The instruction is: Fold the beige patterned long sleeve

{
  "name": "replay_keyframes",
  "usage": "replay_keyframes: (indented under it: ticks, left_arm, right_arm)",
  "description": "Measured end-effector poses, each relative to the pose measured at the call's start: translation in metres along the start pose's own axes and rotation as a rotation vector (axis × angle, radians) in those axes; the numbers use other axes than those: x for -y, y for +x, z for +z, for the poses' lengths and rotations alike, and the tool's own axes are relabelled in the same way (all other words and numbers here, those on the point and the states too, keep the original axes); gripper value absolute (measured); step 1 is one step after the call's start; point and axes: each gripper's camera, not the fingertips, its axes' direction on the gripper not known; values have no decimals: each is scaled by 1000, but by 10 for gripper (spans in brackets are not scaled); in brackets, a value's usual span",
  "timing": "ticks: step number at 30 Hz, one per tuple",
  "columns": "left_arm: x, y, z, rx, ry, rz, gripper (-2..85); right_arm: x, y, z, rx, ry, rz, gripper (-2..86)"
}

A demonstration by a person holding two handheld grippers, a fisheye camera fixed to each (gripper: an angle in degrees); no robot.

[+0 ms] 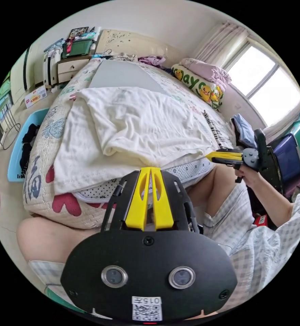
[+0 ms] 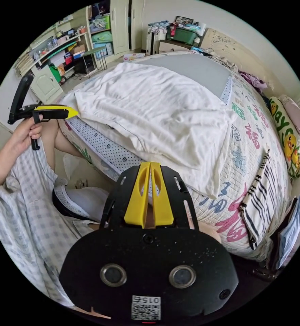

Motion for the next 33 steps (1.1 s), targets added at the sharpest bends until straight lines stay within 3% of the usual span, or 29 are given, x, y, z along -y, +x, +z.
replay_keyframes:
  ticks: [9, 19, 26, 29, 33]
  left_arm:
    - [63, -104, -70, 11, 304, -202, 85]
    - [184, -225, 0, -108, 175, -449, 108]
    - [243, -232, 29, -23, 71, -320, 17]
    - [254, -230, 21, 18, 111, -287, 8]
    - [258, -234, 41, 98, 20, -283, 9]
  right_arm:
    - [107, -93, -43, 169, 279, -191, 67]
    - [229, -177, 39, 95, 92, -381, 80]
    - [244, -166, 48, 148, 43, -387, 6]
    - [245, -161, 40, 174, 105, -369, 0]
    - [256, -157, 69, 216, 38, -347, -2]
